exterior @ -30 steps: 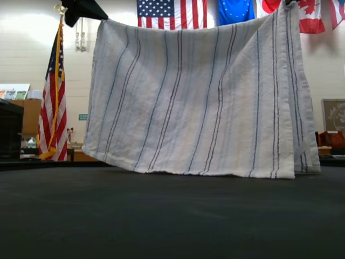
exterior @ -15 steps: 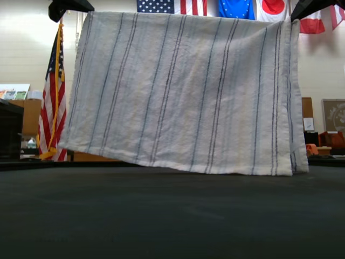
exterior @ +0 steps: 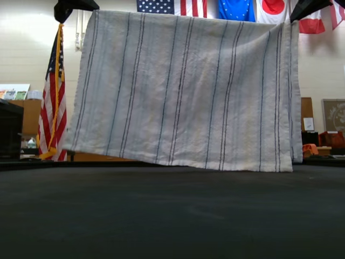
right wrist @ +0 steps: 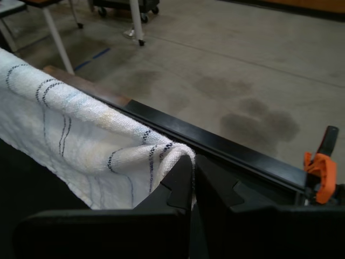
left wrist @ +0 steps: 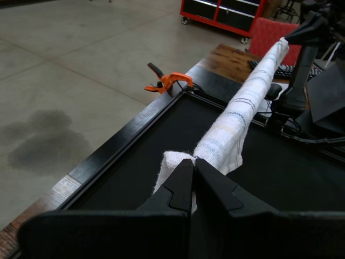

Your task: Fold the towel

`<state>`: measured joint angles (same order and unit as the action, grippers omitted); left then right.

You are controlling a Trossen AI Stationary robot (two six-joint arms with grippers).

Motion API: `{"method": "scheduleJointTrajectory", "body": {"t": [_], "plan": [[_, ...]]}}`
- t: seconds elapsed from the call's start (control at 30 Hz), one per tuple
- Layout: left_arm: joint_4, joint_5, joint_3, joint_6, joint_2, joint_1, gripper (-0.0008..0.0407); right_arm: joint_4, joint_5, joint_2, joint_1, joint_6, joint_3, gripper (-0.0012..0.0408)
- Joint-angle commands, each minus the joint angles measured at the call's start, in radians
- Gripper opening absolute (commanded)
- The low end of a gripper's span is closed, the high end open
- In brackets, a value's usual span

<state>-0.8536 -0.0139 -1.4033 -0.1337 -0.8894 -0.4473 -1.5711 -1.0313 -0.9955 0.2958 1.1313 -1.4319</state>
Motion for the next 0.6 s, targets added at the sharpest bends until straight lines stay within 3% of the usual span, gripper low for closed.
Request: {"method": "scheduleJointTrajectory", "body": {"t": [0.0,0.17,0.43,0.57], "plan": [[0.001,-0.022,0.0,-0.001,-0.012,0.019,0.0,0.005,0.001,0.002,-0.01,-0.007,0.0,0.0],[0.003,-0.097,0.0,0.005,-0.015,0.06,0.0,0.036,0.001,0.003,-0.013,-0.047,0.0,0.0],[0.022,-0.099,0.006,0.003,0.025,0.114,0.0,0.186,0.003,0.031,-0.013,-0.235,0.0,0.0],[0.107,-0.098,0.072,0.006,0.067,0.15,0.0,0.259,0.011,0.063,-0.013,-0.311,0.001,0.0]]}}
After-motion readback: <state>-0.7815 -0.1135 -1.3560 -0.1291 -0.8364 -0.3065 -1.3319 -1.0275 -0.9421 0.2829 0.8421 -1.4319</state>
